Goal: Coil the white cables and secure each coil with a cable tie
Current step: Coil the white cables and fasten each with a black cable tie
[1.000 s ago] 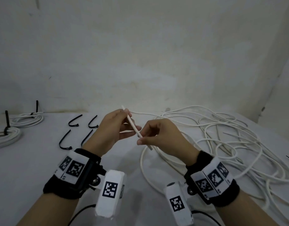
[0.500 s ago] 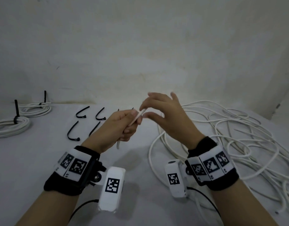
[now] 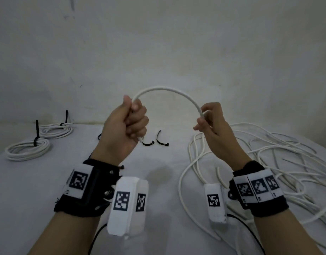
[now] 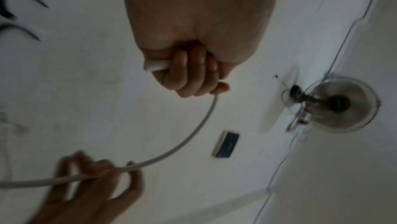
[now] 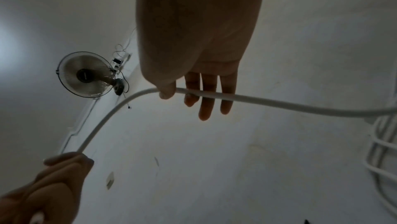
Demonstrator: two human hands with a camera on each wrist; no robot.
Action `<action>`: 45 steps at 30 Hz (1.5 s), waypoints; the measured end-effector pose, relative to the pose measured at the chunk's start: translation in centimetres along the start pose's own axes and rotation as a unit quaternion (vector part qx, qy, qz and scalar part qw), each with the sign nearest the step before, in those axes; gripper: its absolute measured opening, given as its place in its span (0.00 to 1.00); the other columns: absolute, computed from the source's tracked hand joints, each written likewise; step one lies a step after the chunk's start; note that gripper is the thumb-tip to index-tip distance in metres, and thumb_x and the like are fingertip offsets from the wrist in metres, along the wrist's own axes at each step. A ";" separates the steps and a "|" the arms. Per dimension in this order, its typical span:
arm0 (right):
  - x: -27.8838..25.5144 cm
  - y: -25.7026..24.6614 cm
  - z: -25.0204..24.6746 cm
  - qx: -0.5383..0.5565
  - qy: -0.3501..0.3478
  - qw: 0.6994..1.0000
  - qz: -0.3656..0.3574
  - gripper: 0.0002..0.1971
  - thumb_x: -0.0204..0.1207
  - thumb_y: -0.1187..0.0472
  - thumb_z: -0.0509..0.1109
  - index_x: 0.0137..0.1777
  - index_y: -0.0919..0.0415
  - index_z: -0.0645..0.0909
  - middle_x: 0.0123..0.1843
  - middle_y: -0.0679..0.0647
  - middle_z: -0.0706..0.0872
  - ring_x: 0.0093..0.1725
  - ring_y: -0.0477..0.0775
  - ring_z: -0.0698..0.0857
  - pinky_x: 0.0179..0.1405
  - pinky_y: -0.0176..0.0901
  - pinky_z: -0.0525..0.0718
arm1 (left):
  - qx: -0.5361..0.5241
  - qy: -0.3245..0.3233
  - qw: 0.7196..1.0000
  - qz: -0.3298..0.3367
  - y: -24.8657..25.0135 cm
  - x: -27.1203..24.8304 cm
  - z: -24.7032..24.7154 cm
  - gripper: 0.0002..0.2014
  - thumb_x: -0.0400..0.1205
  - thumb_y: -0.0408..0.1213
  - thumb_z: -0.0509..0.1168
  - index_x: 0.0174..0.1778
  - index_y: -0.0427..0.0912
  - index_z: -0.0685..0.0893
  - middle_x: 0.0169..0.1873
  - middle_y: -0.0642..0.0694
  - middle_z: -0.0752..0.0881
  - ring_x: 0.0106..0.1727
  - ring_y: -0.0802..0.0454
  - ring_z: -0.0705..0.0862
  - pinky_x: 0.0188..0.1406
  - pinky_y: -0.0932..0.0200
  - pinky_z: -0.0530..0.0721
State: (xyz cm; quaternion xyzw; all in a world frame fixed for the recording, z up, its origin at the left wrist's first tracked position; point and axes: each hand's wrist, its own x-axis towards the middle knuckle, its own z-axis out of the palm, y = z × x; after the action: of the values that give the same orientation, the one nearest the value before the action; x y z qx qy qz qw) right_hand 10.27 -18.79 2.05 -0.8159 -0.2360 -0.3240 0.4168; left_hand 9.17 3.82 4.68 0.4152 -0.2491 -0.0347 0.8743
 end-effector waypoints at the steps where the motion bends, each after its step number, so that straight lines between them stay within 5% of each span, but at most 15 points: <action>1: -0.1 0.3 -0.1 0.007 -0.005 1.000 0.009 0.11 0.86 0.63 0.58 0.53 0.43 0.64 0.36 0.53 0.79 0.37 0.53 0.87 0.44 0.57 0.85 | -0.016 0.001 1.000 0.013 0.6 0.4 0.1 0.23 0.85 0.47 0.47 0.28 0.47 0.78 0.18 0.56 0.63 0.16 0.62 0.56 0.13 0.71 0.58; 4: -0.2 0.5 0.0 0.052 -0.029 0.998 0.030 0.15 0.85 0.69 0.56 0.54 0.42 0.66 0.35 0.51 0.77 0.27 0.54 0.83 0.35 0.50 0.83 | -0.036 0.009 0.999 0.041 1.2 1.1 -0.1 0.18 0.87 0.45 0.46 0.37 0.45 0.75 0.19 0.55 0.65 0.16 0.62 0.62 0.15 0.72 0.62; 8: -0.3 0.4 0.5 0.035 -0.116 0.991 0.059 0.14 0.83 0.69 0.61 0.56 0.45 0.72 0.37 0.50 0.79 0.26 0.49 0.80 0.30 0.34 0.78 | -0.027 0.023 0.998 0.053 0.9 1.5 -1.1 0.16 0.87 0.44 0.45 0.38 0.45 0.71 0.20 0.56 0.66 0.18 0.63 0.63 0.17 0.71 0.66; 14: -0.6 -1.1 0.2 -0.059 -0.293 0.953 0.052 0.29 0.77 0.74 0.66 0.62 0.35 0.80 0.47 0.39 0.84 0.39 0.45 0.85 0.43 0.38 0.84 | -0.035 0.049 0.997 0.054 0.5 1.7 -1.6 0.17 0.89 0.44 0.43 0.38 0.45 0.71 0.19 0.55 0.66 0.17 0.63 0.62 0.17 0.70 0.65; 18: -0.6 -3.5 0.4 -0.096 -0.338 0.936 -0.001 0.25 0.78 0.74 0.65 0.64 0.43 0.84 0.51 0.37 0.86 0.50 0.40 0.83 0.46 0.29 0.79 | 0.003 0.049 0.999 0.022 -1.3 1.8 -0.8 0.17 0.89 0.42 0.43 0.38 0.44 0.70 0.18 0.54 0.66 0.16 0.62 0.61 0.17 0.70 0.63; 23: -0.7 -7.1 -0.2 -0.101 -0.328 0.937 -0.067 0.24 0.76 0.78 0.61 0.62 0.53 0.87 0.48 0.39 0.85 0.43 0.23 0.78 0.45 0.18 0.73 | 0.155 0.026 0.987 -0.027 -3.4 1.2 0.7 0.18 0.90 0.40 0.43 0.38 0.41 0.70 0.19 0.52 0.66 0.18 0.58 0.60 0.19 0.66 0.63; 27: -0.9 -8.2 -1.2 -0.083 -0.309 0.945 -0.068 0.19 0.76 0.77 0.65 0.56 0.56 0.89 0.46 0.41 0.88 0.42 0.28 0.81 0.42 0.18 0.72 | 0.245 0.003 0.969 -0.035 -4.1 0.7 1.6 0.19 0.90 0.40 0.44 0.36 0.40 0.71 0.21 0.46 0.71 0.21 0.52 0.67 0.23 0.58 0.69; 31: -0.4 -8.2 -2.1 -0.080 -0.207 0.973 -0.067 0.07 0.76 0.67 0.71 0.49 0.56 0.78 0.35 0.41 0.82 0.35 0.38 0.80 0.35 0.23 0.73 | 0.311 -0.029 0.949 -0.035 -4.0 0.3 1.5 0.21 0.90 0.40 0.45 0.34 0.39 0.75 0.19 0.46 0.78 0.21 0.51 0.74 0.24 0.60 0.73; 35: 0.1 -7.1 -2.5 -0.116 -0.112 0.984 -0.075 0.13 0.74 0.55 0.74 0.57 0.56 0.82 0.31 0.43 0.77 0.34 0.39 0.76 0.35 0.24 0.71 | 0.239 -0.076 0.966 -0.055 -4.1 0.2 1.7 0.21 0.89 0.39 0.45 0.34 0.36 0.74 0.16 0.48 0.75 0.18 0.56 0.69 0.22 0.65 0.71; 39: 0.5 -5.0 -2.2 -0.173 -0.103 0.979 -0.024 0.21 0.77 0.46 0.67 0.66 0.56 0.82 0.34 0.40 0.72 0.34 0.34 0.74 0.40 0.23 0.70 | 0.160 -0.071 0.979 -0.102 -4.8 0.2 1.9 0.20 0.86 0.43 0.48 0.33 0.37 0.75 0.12 0.52 0.67 0.14 0.60 0.59 0.17 0.67 0.62; 42: 0.4 -4.2 -1.5 -0.174 -0.078 0.982 -0.009 0.14 0.79 0.46 0.64 0.53 0.53 0.86 0.37 0.43 0.74 0.36 0.37 0.75 0.38 0.24 0.69 | 0.086 -0.088 0.982 -0.143 -5.1 0.1 2.1 0.19 0.81 0.46 0.52 0.27 0.44 0.77 0.12 0.54 0.63 0.15 0.61 0.57 0.15 0.67 0.59; 45: 0.5 -4.0 -1.0 -0.068 -0.054 0.996 0.012 0.14 0.80 0.51 0.67 0.39 0.60 0.82 0.32 0.47 0.82 0.32 0.42 0.80 0.33 0.25 0.72 | 0.019 -0.097 0.980 -0.175 -4.9 0.1 2.5 0.18 0.80 0.45 0.52 0.24 0.45 0.74 0.12 0.54 0.63 0.15 0.60 0.54 0.15 0.67 0.56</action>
State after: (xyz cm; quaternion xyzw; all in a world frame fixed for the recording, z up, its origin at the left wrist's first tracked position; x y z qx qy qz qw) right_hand 7.64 -17.39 4.93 -0.8615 -0.2259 -0.2896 0.3506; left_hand 8.79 -1.19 2.38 0.4635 -0.2563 -0.2227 0.8184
